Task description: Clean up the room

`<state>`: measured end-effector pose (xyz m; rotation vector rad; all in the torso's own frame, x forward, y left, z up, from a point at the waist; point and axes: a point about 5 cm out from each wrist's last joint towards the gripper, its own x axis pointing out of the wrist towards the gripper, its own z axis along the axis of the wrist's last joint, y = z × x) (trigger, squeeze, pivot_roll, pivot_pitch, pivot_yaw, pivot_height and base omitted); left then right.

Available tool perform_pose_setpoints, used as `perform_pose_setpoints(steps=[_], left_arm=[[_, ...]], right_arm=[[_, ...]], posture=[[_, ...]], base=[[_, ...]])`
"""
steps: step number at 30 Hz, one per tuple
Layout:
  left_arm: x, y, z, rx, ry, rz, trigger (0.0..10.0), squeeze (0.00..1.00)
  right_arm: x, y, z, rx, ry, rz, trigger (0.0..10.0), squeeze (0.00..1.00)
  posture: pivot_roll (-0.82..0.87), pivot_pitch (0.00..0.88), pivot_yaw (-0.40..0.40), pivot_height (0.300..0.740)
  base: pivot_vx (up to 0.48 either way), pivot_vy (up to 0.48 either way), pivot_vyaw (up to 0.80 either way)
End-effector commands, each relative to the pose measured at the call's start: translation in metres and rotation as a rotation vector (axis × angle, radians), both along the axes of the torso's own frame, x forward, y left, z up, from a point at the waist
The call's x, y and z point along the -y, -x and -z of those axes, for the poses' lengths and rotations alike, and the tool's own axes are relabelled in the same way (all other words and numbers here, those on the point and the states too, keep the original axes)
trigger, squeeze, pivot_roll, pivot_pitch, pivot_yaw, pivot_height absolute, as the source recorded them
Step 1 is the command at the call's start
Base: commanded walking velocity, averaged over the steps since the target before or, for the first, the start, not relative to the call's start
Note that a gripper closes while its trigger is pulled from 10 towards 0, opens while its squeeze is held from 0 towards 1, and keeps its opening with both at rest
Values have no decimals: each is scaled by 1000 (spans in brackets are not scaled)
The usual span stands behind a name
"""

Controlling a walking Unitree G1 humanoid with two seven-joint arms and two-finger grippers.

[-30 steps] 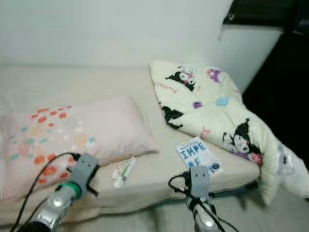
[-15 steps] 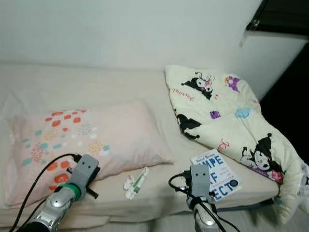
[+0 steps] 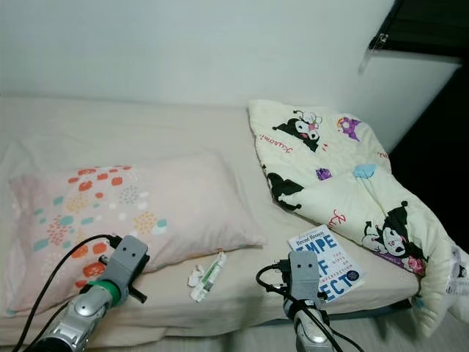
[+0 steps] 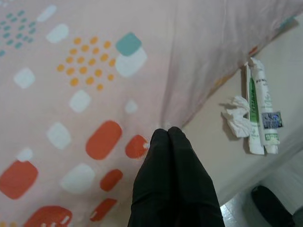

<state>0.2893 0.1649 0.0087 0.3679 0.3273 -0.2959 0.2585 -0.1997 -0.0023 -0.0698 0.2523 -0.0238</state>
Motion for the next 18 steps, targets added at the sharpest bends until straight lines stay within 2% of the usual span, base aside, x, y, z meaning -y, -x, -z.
perform_pose_setpoints(steps=[1,11,16,18], left_arm=[[-1,9,10,-46,-17,6,10000,0],[-2,9,9,-38,-17,4,10000,0],[3,-2,-4,25,10,1,10000,0],[6,-8,-11,54,26,5,10000,0]], right_arm=[[2,5,4,-19,-10,15,10000,0],[1,3,3,-14,-13,11,10000,0],[-3,-5,-6,38,-35,-5,10000,0],[-8,-14,-17,88,-55,-28,10000,0]], posture=[[-79,33,-24,641],[-76,35,-23,611],[-71,43,-18,601],[-71,43,-18,601]], base=[[0,0,0],[0,0,0],[0,0,0],[0,0,0]])
